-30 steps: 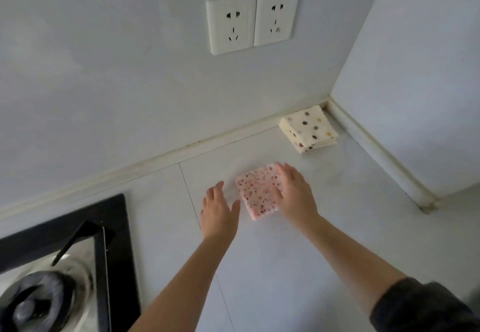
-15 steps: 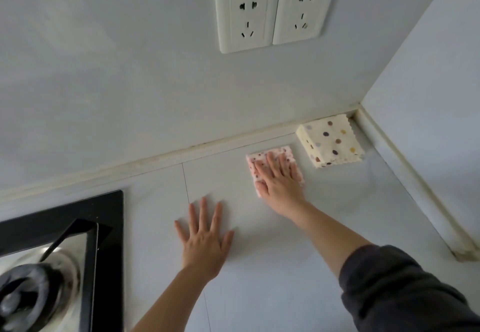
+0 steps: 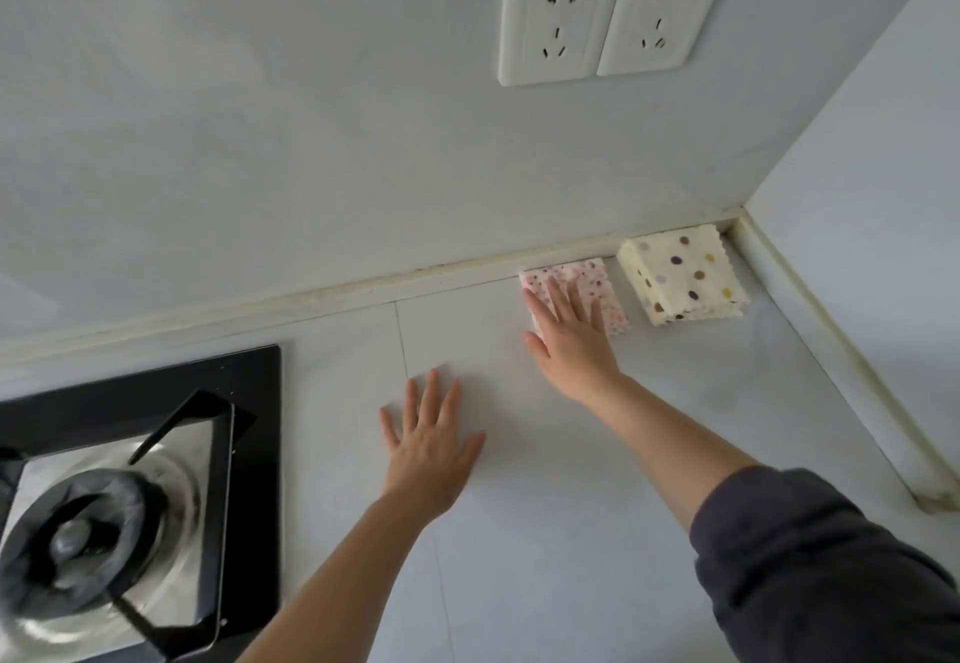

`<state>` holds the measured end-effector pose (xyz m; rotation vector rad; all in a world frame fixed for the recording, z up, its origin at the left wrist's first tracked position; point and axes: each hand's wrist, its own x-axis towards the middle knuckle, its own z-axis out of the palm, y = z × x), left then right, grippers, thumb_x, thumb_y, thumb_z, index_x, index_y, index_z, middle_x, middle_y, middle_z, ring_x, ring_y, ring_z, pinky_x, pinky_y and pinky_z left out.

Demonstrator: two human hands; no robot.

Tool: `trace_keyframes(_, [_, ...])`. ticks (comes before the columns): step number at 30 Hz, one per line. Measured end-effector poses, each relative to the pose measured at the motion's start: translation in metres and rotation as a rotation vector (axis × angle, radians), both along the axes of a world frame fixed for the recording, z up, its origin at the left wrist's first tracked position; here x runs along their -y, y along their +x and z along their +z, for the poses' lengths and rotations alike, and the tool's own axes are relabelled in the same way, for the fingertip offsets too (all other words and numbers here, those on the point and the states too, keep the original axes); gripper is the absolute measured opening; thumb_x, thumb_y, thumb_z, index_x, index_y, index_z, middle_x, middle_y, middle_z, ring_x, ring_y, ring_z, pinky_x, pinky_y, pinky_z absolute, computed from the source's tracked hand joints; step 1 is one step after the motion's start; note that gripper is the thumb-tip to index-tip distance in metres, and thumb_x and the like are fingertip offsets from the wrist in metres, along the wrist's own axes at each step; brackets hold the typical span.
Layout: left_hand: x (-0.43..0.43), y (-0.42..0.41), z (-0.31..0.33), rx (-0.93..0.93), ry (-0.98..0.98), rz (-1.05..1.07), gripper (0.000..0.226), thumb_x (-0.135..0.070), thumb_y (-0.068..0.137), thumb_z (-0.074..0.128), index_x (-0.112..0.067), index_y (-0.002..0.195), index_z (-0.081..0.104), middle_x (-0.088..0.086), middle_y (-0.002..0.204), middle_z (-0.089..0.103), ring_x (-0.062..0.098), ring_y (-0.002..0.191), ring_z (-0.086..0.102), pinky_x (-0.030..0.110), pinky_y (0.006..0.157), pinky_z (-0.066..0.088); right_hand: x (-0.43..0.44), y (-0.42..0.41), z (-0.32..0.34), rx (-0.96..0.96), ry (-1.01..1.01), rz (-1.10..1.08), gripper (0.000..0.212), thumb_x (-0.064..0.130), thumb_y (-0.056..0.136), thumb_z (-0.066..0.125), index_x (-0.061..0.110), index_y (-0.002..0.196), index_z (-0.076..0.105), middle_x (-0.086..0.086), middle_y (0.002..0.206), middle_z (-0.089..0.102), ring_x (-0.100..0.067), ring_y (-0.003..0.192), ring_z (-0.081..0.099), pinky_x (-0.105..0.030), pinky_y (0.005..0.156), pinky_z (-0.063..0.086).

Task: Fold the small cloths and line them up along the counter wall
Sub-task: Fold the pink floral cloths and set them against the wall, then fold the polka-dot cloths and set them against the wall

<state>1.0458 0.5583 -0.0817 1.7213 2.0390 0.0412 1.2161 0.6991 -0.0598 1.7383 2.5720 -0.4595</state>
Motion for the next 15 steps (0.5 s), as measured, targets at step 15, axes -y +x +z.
trace_keyframes(15, [0.270, -0.142, 0.103, 0.311, 0.507, 0.208, 0.039, -0.017, 0.089, 0.059, -0.021, 0.128, 0.052, -0.006, 0.134, 0.049, 0.015, 0.127, 0.042, 0.040, 0.109, 0.035, 0.311, -0.158, 0.088, -0.395, -0.069, 0.134, 0.051, 0.026, 0.099, 0.045, 0.019, 0.147, 0.030, -0.004, 0.158, 0.019, -0.020, 0.146, 0.015, -0.037, 0.117, 0.020])
